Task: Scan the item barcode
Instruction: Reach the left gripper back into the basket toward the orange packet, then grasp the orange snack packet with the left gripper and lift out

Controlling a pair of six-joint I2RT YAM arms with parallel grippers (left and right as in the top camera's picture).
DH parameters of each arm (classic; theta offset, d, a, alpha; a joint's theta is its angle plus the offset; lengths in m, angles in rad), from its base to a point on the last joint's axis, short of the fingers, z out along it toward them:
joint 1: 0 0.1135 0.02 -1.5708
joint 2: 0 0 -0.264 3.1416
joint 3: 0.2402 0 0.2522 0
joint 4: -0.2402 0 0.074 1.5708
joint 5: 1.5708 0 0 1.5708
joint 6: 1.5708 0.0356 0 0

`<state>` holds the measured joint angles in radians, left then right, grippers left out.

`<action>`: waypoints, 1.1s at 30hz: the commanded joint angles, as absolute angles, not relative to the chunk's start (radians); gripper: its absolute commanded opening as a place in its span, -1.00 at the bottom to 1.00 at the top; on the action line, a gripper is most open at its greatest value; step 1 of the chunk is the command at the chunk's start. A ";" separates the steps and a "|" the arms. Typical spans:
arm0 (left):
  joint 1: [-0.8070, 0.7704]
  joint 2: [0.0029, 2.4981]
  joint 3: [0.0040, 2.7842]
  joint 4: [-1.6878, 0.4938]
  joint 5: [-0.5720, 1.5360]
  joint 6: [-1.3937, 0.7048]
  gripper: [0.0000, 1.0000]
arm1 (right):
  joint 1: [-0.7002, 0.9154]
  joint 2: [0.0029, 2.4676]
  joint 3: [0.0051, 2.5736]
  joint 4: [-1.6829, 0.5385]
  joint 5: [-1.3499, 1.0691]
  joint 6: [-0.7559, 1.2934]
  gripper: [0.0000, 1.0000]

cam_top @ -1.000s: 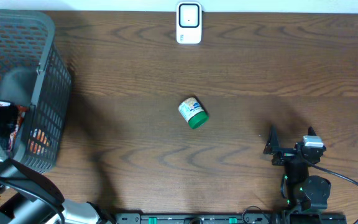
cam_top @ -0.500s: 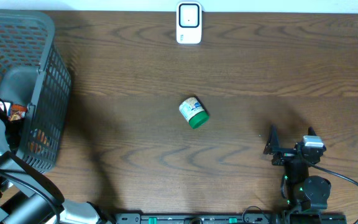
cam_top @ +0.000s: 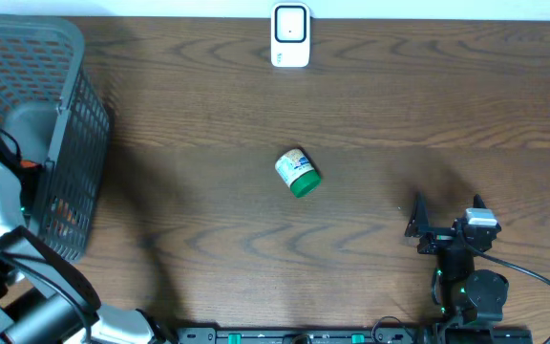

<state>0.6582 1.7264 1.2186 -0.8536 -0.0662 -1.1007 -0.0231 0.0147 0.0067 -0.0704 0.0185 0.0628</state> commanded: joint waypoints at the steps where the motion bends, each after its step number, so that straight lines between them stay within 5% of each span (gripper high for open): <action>1: 0.651 1.780 1.217 -0.847 -0.064 -1.126 0.96 | -0.016 0.007 0.006 -0.074 0.021 0.051 0.99; 14: 0.651 1.909 1.217 -0.834 -0.053 -1.139 0.96 | -0.016 0.007 0.006 -0.074 0.021 0.051 0.98; 22: 0.651 1.913 1.218 -0.836 0.022 -1.116 0.26 | -0.016 0.007 0.006 -0.074 0.021 0.051 0.98; 33: 0.656 1.855 1.273 -0.836 0.224 -1.021 0.21 | -0.016 0.007 0.006 -0.074 0.021 0.051 0.99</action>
<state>0.6537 1.8660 1.2404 -0.8322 0.1223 -1.0573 -0.0231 0.0147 0.0067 -0.0704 0.0185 0.0624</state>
